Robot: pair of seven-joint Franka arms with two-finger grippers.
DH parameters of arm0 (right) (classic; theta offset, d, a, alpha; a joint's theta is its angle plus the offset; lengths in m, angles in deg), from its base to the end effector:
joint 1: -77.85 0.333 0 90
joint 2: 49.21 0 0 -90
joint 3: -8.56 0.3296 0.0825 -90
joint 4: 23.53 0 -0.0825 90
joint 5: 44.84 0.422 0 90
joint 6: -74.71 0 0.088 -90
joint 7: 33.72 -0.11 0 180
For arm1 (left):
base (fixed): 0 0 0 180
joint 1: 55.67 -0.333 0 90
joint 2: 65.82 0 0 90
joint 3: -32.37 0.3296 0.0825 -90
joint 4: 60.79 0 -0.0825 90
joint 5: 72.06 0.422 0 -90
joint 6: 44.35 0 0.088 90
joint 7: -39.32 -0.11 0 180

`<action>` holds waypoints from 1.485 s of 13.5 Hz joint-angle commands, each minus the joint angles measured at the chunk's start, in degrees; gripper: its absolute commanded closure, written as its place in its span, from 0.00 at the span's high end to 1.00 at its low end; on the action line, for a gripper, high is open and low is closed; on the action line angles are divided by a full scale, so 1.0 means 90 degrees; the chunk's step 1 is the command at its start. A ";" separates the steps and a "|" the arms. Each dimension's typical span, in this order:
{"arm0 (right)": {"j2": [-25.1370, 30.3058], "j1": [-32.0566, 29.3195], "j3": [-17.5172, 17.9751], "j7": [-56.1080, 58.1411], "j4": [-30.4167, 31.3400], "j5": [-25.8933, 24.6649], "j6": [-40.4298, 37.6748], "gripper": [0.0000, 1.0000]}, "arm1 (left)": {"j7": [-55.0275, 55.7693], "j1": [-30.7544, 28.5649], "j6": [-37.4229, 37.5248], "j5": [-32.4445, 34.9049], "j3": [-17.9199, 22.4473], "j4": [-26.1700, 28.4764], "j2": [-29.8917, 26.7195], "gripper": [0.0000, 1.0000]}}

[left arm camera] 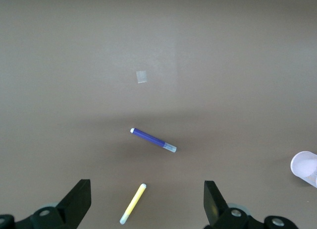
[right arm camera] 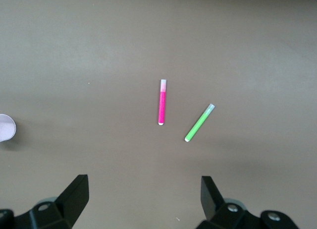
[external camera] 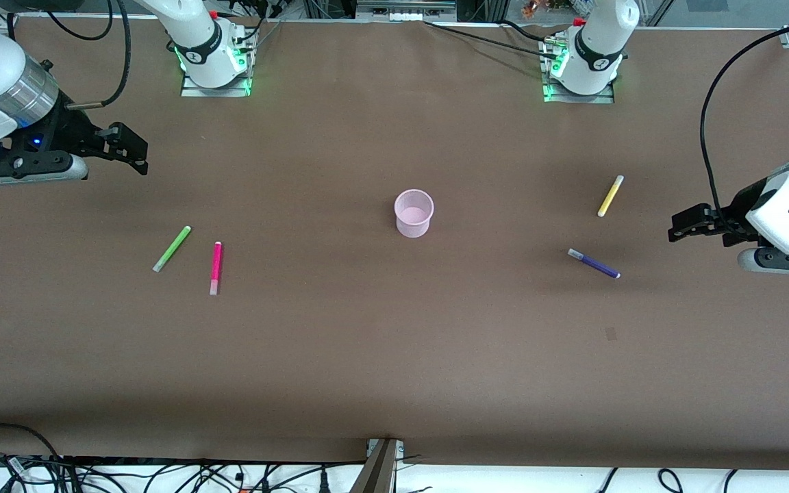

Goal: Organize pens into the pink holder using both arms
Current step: 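Lower the left gripper over the blue pen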

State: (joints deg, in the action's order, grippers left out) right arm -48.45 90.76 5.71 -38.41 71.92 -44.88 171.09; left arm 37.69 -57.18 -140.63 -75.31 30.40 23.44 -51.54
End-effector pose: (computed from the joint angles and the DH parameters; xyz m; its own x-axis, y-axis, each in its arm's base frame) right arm 0.5875 0.1040 0.6040 0.9952 0.0936 0.0294 0.0937 -0.9956 -0.0024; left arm 0.6744 -0.0086 0.5382 0.9989 -0.0295 -0.0371 -0.0270 -0.9975 0.0656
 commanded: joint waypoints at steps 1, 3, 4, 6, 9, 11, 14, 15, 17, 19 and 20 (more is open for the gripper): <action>0.0042 0.0011 -0.0015 -0.0045 0.0019 0.0044 0.0043 1.00 | 0.0219 -0.0018 0.0131 0.0175 0.0004 -0.0111 0.0074 1.00; 0.0042 0.0011 -0.0025 -0.0045 0.0019 0.0054 0.0043 1.00 | 0.0852 -0.0066 0.0131 0.0175 -0.0006 -0.0091 0.0327 1.00; 0.0042 0.0011 -0.0015 -0.0045 0.0019 0.0054 0.0024 1.00 | 0.1126 -0.0066 0.0131 0.0175 0.0004 -0.0062 0.0444 1.00; 0.0042 0.0011 -0.0035 -0.0045 0.0019 0.0064 0.0053 1.00 | 0.1731 -0.0076 0.0054 0.0175 0.0024 0.0259 0.0533 1.00; 0.0052 0.0011 0.0004 -0.0045 0.0019 0.0054 0.0053 1.00 | 0.3292 -0.0096 -0.0842 0.0175 0.0033 0.0912 0.0747 1.00; 0.0042 0.0021 0.0014 -0.0045 0.0000 0.0064 0.0063 1.00 | 0.3821 -0.0144 -0.1613 0.0175 0.0033 0.1556 0.0738 1.00; 0.0052 0.0021 0.0014 -0.0045 0.0010 0.0064 0.0053 1.00 | 0.4904 -0.0174 -0.3066 0.0175 0.0033 0.2542 0.0796 1.00; 0.0052 0.0021 0.0014 -0.0045 0.0010 0.0064 0.0063 1.00 | 0.5324 -0.0174 -0.3468 0.0175 0.0033 0.2748 0.0903 1.00; 0.0052 0.0021 0.0004 -0.0045 0.0010 0.0064 0.0053 1.00 | 0.6076 -0.0145 -0.3900 0.0175 0.0033 0.2829 0.1254 1.00; 0.0052 0.0021 0.0004 -0.0045 0.0010 0.0064 0.0053 1.00 | 0.6352 -0.0096 -0.4097 0.0175 0.0033 0.2838 0.1557 1.00; 0.0052 0.0021 0.0014 -0.0045 0.0010 0.0064 0.0053 1.00 | 0.6363 -0.0096 -0.4097 0.0175 0.0033 0.2848 0.1674 1.00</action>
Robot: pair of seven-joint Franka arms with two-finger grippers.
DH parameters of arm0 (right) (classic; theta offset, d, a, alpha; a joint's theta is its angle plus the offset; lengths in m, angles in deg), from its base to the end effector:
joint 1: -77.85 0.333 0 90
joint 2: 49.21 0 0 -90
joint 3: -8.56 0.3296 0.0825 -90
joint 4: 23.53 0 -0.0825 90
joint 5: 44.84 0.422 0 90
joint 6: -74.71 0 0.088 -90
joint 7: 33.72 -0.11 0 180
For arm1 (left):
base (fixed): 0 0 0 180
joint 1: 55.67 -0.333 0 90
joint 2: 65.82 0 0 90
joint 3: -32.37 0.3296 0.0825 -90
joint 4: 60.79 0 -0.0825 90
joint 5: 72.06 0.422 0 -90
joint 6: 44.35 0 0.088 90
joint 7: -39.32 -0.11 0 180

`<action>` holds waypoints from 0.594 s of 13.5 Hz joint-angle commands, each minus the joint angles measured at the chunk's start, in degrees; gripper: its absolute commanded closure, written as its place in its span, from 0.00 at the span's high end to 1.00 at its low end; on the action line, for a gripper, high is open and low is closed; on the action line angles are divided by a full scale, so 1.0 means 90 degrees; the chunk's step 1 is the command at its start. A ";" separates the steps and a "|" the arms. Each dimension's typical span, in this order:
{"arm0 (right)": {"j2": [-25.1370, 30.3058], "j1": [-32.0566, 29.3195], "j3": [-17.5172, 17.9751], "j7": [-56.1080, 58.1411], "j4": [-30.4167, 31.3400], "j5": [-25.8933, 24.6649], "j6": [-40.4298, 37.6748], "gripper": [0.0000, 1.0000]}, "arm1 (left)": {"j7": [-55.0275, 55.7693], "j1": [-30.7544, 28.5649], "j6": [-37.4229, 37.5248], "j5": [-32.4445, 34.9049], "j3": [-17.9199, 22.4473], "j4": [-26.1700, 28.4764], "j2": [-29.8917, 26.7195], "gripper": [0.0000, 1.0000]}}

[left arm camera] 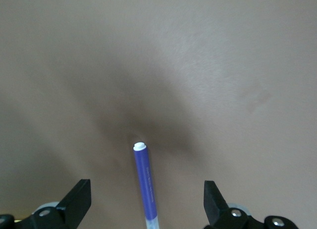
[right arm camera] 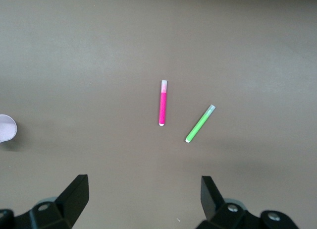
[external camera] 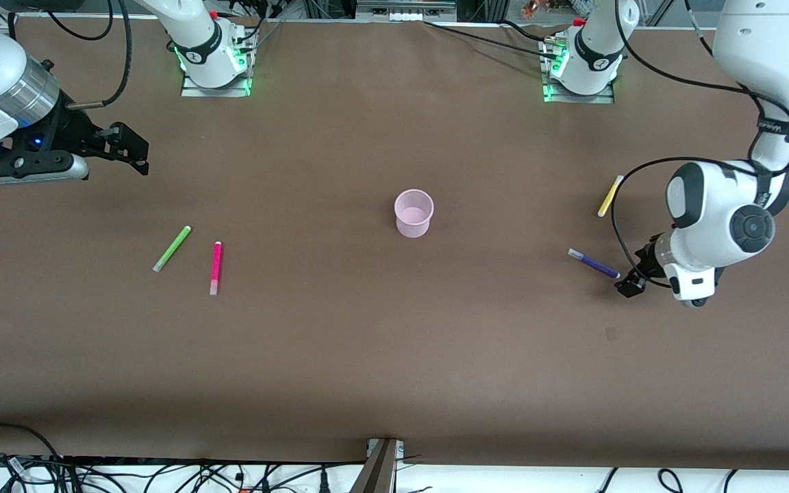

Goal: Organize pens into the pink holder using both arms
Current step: 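Lower the left gripper over the blue pen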

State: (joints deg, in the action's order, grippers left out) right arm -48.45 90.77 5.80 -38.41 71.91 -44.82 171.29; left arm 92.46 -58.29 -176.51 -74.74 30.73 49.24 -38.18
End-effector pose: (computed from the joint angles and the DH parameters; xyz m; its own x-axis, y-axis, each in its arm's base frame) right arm 0.5877 0.1052 0.6044 0.9949 0.0952 0.0329 0.0953 -0.9954 -0.0037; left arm 0.6481 0.0106 0.2125 0.5524 0.8283 -0.0938 0.8283 -0.5581 -0.0506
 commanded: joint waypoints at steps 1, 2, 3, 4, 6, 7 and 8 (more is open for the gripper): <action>0.0042 0.0020 -0.0006 -0.0045 0.0011 0.0056 0.0041 1.00 | 0.0306 0.0047 -0.0111 0.0112 -0.0004 0.0049 0.0229 1.00; 0.0042 0.0020 -0.0006 -0.0045 0.0002 0.0056 0.0060 1.00 | 0.0355 0.0057 -0.0121 0.0112 -0.0014 0.0108 0.0220 0.98; 0.0042 0.0020 -0.0006 -0.0045 0.0011 0.0066 0.0031 1.00 | 0.0374 0.0057 -0.0121 0.0112 -0.0014 0.0118 0.0220 0.94; 0.0052 0.0020 -0.0015 -0.0045 0.0011 0.0066 0.0021 1.00 | 0.0384 0.0057 -0.0179 0.0112 -0.0023 0.0108 0.0239 0.89; 0.0032 0.0020 -0.0025 -0.0045 -0.0008 0.0066 0.0060 1.00 | 0.0384 0.0047 -0.0578 0.0112 -0.0023 0.0186 0.0385 0.85; 0.0042 0.0020 -0.0006 -0.0045 -0.0008 0.0066 0.0021 1.00 | 0.0394 0.0047 -0.0725 0.0112 -0.0023 0.0196 0.0454 0.82; 0.0052 0.0020 -0.0006 -0.0045 0.0011 0.0066 -0.0008 1.00 | 0.0394 0.0047 -0.0774 0.0112 -0.0023 0.0196 0.0493 0.79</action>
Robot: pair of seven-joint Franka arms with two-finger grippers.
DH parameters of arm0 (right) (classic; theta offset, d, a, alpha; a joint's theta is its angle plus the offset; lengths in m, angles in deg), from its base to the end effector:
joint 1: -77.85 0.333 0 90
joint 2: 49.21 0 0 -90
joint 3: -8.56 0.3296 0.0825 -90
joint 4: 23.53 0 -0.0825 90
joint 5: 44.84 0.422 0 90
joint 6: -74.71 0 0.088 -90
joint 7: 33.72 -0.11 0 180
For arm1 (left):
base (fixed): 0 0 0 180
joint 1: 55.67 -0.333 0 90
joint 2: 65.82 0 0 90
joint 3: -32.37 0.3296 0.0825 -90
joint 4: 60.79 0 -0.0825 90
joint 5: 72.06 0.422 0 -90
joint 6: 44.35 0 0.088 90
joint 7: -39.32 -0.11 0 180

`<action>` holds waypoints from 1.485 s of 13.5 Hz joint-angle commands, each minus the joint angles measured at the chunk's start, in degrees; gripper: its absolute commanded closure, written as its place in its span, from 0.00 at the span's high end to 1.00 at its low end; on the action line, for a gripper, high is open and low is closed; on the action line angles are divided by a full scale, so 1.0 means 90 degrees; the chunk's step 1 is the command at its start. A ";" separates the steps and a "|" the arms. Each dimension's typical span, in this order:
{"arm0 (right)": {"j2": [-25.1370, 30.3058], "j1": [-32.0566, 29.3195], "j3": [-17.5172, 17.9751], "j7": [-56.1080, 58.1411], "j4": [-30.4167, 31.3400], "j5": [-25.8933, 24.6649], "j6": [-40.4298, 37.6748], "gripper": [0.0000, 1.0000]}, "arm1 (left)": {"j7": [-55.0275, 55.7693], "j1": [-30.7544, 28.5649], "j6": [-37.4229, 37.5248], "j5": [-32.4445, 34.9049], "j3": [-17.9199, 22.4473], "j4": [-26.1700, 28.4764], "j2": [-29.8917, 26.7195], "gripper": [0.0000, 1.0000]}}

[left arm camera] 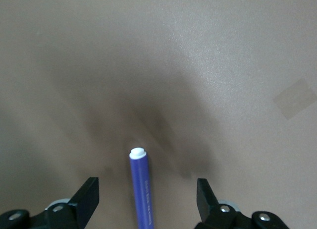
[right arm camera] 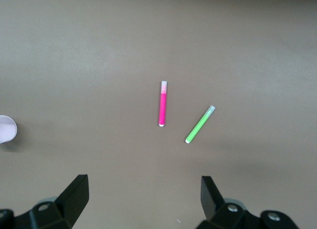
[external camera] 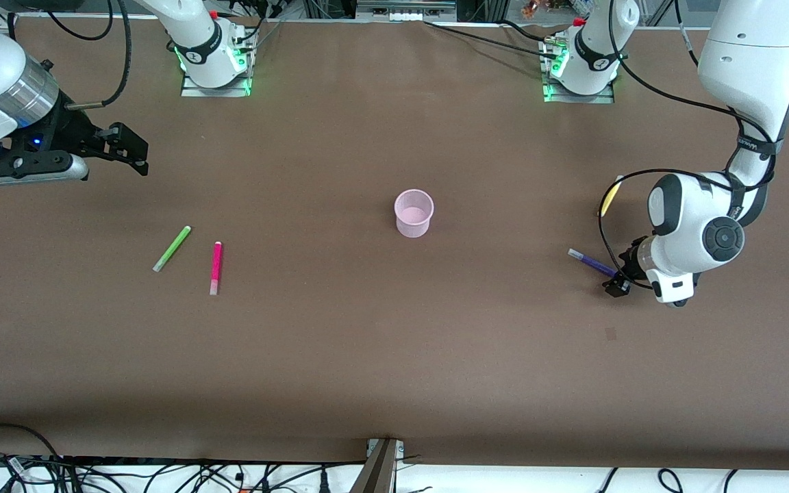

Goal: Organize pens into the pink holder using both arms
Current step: 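Close the left gripper on the blue pen and lift it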

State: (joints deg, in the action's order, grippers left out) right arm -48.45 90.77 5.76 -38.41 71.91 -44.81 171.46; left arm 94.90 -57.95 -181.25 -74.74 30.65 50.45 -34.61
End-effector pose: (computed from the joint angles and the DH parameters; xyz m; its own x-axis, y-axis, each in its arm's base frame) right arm 0.5881 0.1048 0.6047 0.9949 0.0944 0.0359 0.0946 -0.9955 -0.0041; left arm 0.6409 0.0060 0.1700 0.5197 0.8494 -0.0915 0.8490 -0.5255 -0.0556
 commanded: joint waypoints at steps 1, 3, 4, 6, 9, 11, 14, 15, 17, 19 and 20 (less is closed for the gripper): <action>0.0042 0.0010 -0.0040 -0.0044 0.0011 0.0065 -0.0028 1.00 | 0.0114 0.0009 -0.0248 0.0112 -0.0014 0.0062 0.0116 0.78; 0.0042 0.0010 -0.0050 -0.0044 0.0011 0.0094 -0.0018 1.00 | 0.0114 0.0019 -0.0248 0.0112 -0.0014 0.0071 0.0164 0.77; 0.0042 0.0010 -0.0050 -0.0044 0.0002 0.0094 -0.0009 1.00 | 0.0104 0.0028 -0.0258 0.0121 -0.0005 0.0062 0.0203 0.72; 0.0052 0.0020 -0.0021 -0.0044 0.0001 0.0094 -0.0028 1.00 | 0.0016 0.0029 -0.0258 0.0122 -0.0014 0.0062 0.0223 0.51; 0.0042 0.0010 -0.0040 -0.0044 0.0011 0.0094 0.0011 1.00 | -0.0003 0.0029 -0.0248 0.0122 -0.0014 0.0013 0.0204 0.08; 0.0042 0.0010 -0.0040 -0.0044 0.0001 0.0094 -0.0008 1.00 | -0.0042 0.0029 -0.0170 0.0131 -0.0063 -0.0104 0.0107 0.00; 0.0042 0.0020 -0.0011 -0.0044 0.0001 0.0094 0.0031 1.00 | -0.0033 0.0087 0.0392 0.0122 -0.0258 -0.0425 -0.0302 0.00; 0.0042 0.0020 -0.0001 -0.0044 0.0001 0.0094 0.0021 1.00 | 0.0016 0.0174 0.0861 0.0122 -0.0355 -0.0581 -0.0526 0.00; 0.0061 0.0020 -0.0001 -0.0044 0.0011 0.0094 -0.0037 1.00 | 0.0501 0.0408 0.1236 0.0112 -0.0599 -0.0622 -0.1082 0.00; 0.0081 0.0020 -0.0001 -0.0044 0.0041 0.0094 -0.0048 1.00 | 0.1505 0.0749 0.1207 0.0122 -0.0960 -0.0641 -0.1348 0.00; 0.0091 0.0030 -0.0001 -0.0044 0.0041 0.0094 -0.0048 1.00 | 0.1984 0.1051 0.1197 0.0131 -0.1049 -0.0738 -0.1368 0.00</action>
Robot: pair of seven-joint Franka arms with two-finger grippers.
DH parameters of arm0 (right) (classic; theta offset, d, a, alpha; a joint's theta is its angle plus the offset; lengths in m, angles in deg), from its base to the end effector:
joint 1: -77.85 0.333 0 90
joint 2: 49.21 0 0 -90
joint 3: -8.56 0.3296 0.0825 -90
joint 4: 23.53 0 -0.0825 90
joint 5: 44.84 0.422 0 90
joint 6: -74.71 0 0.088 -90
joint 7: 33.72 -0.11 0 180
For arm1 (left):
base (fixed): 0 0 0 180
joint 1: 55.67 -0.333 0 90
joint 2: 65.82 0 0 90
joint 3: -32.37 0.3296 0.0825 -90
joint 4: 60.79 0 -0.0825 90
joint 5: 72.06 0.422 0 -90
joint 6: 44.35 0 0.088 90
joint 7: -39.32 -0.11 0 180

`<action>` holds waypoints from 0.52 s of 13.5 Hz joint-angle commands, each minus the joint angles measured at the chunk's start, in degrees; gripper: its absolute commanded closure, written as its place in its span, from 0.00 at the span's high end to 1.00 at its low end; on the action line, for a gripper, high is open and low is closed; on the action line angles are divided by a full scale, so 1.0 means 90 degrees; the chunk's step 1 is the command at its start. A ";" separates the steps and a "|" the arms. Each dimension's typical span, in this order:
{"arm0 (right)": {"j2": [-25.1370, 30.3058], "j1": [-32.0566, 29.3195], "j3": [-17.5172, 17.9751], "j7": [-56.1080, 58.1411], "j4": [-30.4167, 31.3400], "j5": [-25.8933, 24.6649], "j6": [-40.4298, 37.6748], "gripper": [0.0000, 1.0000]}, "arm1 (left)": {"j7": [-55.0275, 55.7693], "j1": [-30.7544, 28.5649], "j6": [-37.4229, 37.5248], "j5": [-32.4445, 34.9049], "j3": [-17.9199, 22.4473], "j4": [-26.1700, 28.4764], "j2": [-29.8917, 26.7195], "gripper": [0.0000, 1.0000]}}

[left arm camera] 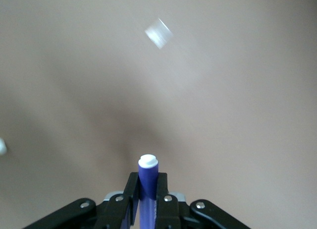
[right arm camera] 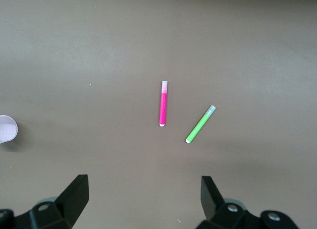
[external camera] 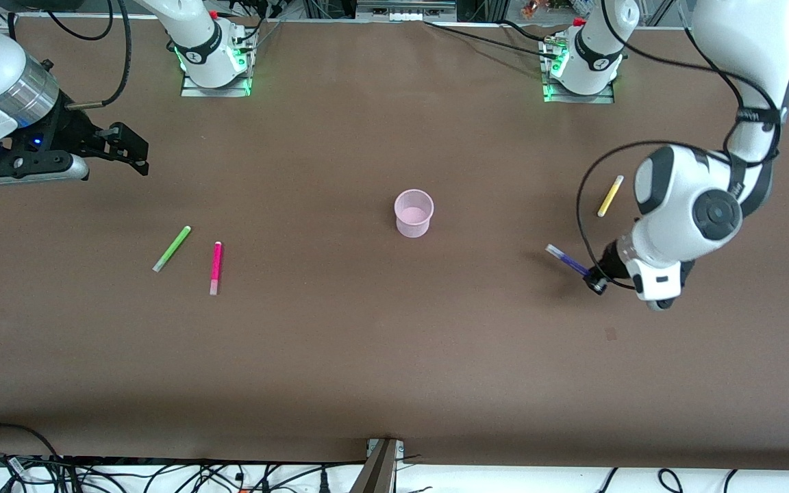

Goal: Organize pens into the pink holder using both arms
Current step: 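Carry the blue pen to the cup while the right gripper reaches the marker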

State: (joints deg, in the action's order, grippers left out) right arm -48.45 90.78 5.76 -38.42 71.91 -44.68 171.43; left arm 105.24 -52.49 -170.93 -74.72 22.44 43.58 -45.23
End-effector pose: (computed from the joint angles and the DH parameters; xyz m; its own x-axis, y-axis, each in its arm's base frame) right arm 0.5880 0.1052 0.6047 0.9949 0.0942 0.0352 0.0945 -0.9955 -0.0063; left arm 0.6610 -0.1480 0.3343 0.5734 0.8156 -0.0775 0.8192 -0.5695 0.0685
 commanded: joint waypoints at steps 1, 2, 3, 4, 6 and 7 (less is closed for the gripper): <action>0.0091 0.0028 0.0009 -0.0043 0.0040 0.0070 -0.0044 1.00 | 0.1313 0.0796 0.0041 0.0207 -0.0137 -0.0083 -0.0178 0.00; 0.0042 0.0019 -0.0011 -0.0034 -0.0018 0.0080 -0.0005 1.00 | 0.1869 0.1080 0.0041 0.0526 -0.0137 -0.0180 -0.0159 0.00; 0.0013 -0.0020 -0.0040 -0.0034 -0.0018 0.0070 0.0053 1.00 | 0.2445 0.1315 0.0031 0.0907 -0.0147 -0.0326 -0.0110 0.00; -0.0016 -0.0040 -0.0050 -0.0043 -0.0076 0.0070 0.0025 1.00 | 0.2925 0.1588 0.0031 0.1297 -0.0137 -0.0415 -0.0081 0.00; -0.0026 -0.0069 -0.0079 -0.0014 -0.0019 0.0060 0.0014 1.00 | 0.3678 0.1999 0.0022 0.2010 -0.0137 -0.0445 -0.0071 0.00; -0.0210 -0.0098 -0.0089 0.0063 -0.0076 0.0070 -0.0005 1.00 | 0.4078 0.2262 0.0021 0.2401 -0.0137 -0.0445 0.0026 0.00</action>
State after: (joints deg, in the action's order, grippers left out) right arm -48.60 90.64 5.03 -38.43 71.92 -44.67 171.54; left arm 136.13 -35.56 -171.07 -58.69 20.41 41.36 -46.83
